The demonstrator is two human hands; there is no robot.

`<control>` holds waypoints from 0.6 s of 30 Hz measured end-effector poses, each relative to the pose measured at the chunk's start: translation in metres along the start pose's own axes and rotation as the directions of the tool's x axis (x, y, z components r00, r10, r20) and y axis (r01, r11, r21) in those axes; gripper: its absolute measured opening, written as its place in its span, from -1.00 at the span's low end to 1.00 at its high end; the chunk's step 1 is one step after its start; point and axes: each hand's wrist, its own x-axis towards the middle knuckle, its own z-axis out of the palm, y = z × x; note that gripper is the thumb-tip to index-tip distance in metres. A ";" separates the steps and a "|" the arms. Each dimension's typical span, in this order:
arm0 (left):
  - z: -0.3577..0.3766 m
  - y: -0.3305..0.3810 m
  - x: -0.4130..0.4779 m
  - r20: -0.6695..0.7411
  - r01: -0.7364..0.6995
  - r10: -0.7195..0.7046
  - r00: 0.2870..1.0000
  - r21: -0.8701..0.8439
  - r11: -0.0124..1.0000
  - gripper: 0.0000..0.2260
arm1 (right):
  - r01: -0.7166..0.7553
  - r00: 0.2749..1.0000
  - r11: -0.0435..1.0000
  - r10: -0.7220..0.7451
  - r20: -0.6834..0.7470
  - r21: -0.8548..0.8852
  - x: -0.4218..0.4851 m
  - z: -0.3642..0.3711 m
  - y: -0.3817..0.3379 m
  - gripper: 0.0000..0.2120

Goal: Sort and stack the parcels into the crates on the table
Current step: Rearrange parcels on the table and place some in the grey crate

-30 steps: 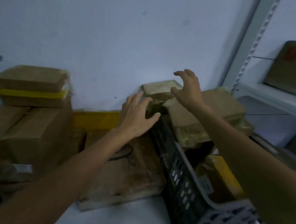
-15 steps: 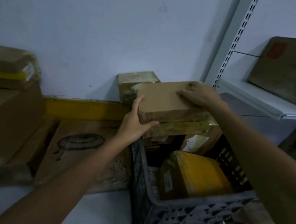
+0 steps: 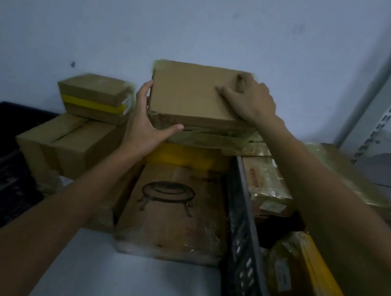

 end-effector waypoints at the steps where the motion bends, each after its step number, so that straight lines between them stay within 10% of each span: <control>1: -0.010 -0.010 0.003 -0.009 0.007 -0.007 1.000 0.050 0.999 -0.15 | -0.010 0.999 0.999 0.009 0.032 0.043 0.003 0.016 -0.004 -0.29; 10: -0.038 -0.112 -0.004 0.053 0.253 -0.275 0.960 0.250 0.934 -0.16 | -0.101 0.964 0.986 0.064 0.258 0.131 -0.001 0.140 0.003 -0.39; 18: -0.005 -0.191 -0.049 0.306 0.419 -0.535 0.788 0.370 0.829 -0.41 | -0.313 0.807 0.950 0.275 0.522 -0.017 -0.041 0.236 0.065 -0.23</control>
